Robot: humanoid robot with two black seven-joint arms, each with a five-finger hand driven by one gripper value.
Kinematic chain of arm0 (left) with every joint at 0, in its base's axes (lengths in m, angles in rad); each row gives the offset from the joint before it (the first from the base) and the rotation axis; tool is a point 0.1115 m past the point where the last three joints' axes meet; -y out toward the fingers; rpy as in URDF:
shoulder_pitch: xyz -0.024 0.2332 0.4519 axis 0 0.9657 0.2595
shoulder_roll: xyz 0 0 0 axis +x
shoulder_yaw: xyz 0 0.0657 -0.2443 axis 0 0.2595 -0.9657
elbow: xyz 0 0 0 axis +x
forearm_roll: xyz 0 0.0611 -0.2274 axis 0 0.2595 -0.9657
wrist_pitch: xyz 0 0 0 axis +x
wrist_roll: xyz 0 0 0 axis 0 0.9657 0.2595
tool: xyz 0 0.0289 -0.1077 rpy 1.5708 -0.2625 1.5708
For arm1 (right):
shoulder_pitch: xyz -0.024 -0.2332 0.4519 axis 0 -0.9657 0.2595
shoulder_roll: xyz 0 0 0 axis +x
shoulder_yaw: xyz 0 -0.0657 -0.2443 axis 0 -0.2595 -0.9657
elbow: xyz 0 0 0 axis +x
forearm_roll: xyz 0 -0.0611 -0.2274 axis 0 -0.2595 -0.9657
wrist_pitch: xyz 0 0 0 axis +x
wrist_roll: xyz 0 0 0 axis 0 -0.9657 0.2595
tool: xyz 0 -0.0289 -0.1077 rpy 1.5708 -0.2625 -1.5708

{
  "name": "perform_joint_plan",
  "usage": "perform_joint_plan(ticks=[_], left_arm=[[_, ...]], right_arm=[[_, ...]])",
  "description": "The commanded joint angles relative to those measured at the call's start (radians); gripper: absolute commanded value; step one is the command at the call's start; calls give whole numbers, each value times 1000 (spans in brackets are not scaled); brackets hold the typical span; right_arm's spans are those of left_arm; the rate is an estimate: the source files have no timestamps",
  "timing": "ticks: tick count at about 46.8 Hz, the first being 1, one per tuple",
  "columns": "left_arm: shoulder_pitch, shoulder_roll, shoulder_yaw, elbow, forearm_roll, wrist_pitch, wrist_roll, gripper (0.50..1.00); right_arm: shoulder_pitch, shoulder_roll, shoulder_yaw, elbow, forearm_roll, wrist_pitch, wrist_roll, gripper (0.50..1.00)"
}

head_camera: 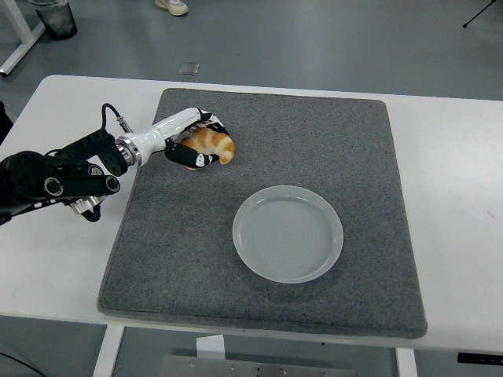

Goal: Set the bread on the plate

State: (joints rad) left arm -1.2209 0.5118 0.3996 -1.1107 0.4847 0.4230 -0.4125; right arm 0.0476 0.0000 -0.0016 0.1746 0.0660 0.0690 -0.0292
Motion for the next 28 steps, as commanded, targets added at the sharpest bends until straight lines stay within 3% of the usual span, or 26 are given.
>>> perform_joint_plan(ticks=[1, 28], left_arm=[[-2, 1, -1, -1, 2, 0, 0, 500], [-3, 48, -10, 46, 2, 0, 0, 500]], right_arm=[[0, 0, 0, 0, 0, 0, 0, 952], [0, 0, 0, -1, -2, 0, -1, 952]])
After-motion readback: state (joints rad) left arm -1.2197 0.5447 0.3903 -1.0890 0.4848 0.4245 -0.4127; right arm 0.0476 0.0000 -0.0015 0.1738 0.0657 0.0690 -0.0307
